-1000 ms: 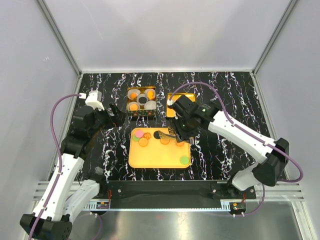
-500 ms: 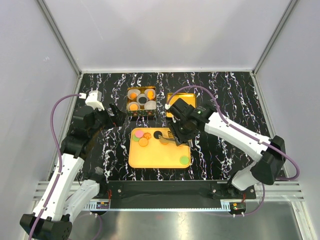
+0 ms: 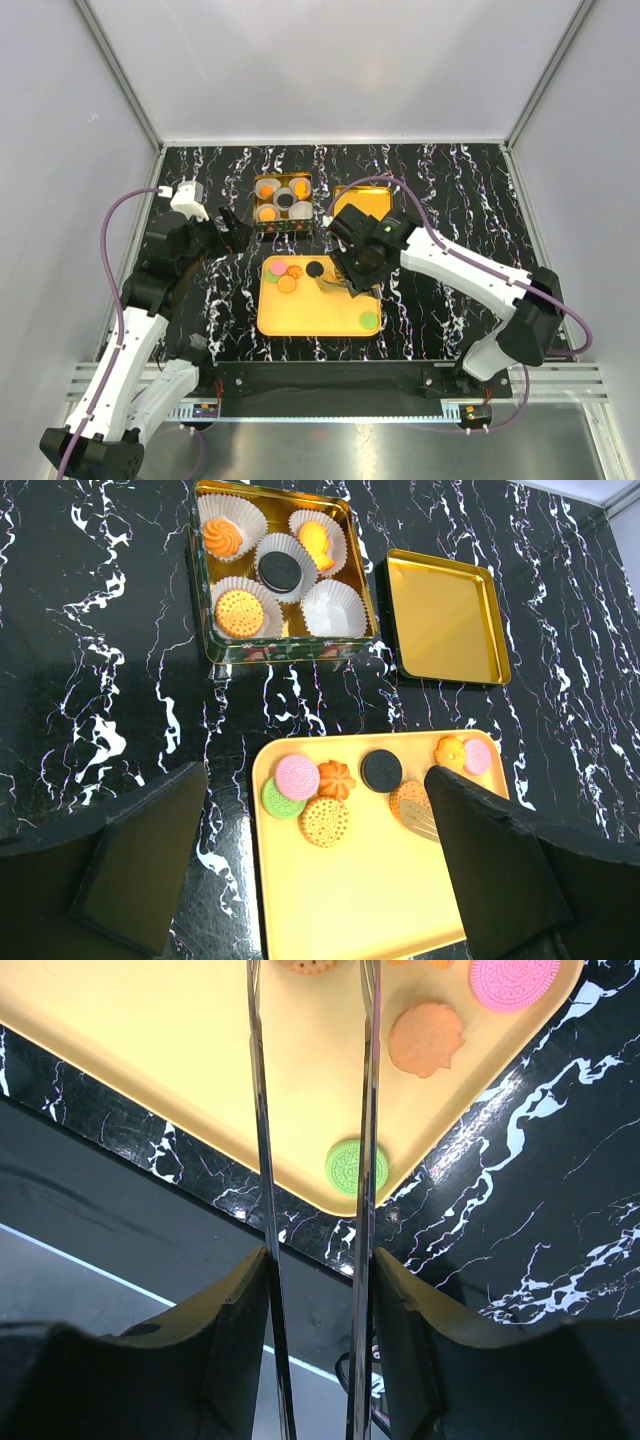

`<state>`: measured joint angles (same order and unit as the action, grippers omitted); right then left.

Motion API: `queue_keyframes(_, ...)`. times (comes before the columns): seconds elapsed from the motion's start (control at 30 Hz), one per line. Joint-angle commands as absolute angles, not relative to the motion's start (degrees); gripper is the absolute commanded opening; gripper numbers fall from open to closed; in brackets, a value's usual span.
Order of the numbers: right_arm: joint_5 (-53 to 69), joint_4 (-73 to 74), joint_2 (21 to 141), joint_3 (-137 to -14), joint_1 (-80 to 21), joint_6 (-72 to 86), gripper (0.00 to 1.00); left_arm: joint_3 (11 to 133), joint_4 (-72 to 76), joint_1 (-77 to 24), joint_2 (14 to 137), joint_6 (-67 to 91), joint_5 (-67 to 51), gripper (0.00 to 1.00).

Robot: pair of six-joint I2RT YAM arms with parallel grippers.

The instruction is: Pack the cookies

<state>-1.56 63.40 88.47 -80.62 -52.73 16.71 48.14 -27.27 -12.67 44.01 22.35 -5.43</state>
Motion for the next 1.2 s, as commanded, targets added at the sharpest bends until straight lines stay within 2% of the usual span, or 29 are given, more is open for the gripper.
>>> queue_keyframes(0.0,-3.1,64.5,88.8,-82.0,-54.0,17.1,0.5,47.9,-24.2,-12.2,44.1,22.3,-6.2,0.99)
queue_keyframes(0.93,-4.4,66.9,90.1,-85.0,-55.9,16.2,0.51,47.8,-24.1,-12.2,43.9,22.3,-6.2,0.99)
queue_keyframes(1.07,-4.5,66.8,90.5,-85.0,-55.9,16.0,0.5,47.8,-24.1,-12.2,43.9,22.3,-6.2,0.99)
queue_keyframes(1.17,-4.6,67.4,90.4,-85.4,-55.9,16.0,0.43,47.7,-24.2,-12.2,43.8,22.4,-6.2,0.99)
